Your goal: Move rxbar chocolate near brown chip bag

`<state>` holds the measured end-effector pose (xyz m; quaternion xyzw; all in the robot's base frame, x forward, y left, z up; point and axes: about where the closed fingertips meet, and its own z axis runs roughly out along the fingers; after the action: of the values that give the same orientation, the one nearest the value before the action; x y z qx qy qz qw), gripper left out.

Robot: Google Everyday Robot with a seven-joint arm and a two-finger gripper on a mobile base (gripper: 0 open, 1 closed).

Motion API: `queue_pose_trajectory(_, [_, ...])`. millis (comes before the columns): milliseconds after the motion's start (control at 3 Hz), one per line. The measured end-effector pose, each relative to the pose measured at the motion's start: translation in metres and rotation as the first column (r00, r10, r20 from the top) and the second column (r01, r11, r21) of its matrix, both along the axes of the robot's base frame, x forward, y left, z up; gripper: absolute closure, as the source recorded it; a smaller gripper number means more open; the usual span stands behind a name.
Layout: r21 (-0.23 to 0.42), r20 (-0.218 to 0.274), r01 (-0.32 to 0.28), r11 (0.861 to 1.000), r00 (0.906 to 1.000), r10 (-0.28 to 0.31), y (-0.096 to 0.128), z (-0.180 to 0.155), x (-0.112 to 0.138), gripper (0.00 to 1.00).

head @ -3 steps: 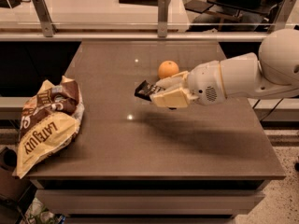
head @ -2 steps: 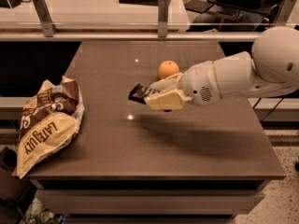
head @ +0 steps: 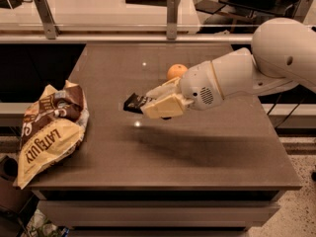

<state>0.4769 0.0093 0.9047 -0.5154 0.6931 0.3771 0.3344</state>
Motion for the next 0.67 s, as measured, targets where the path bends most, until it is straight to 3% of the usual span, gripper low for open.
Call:
queue_pose_trajectory(333, [-0.011,-0.012,-0.050,0.999,0.9987,0.050,0.0091,0.0032,-0.0092,1.00])
queue_pose_trajectory(667, [-0.013,-0.010,-0.054,0.998,0.9985,0.054,0.0109,0.0041,-0.0106,0.84])
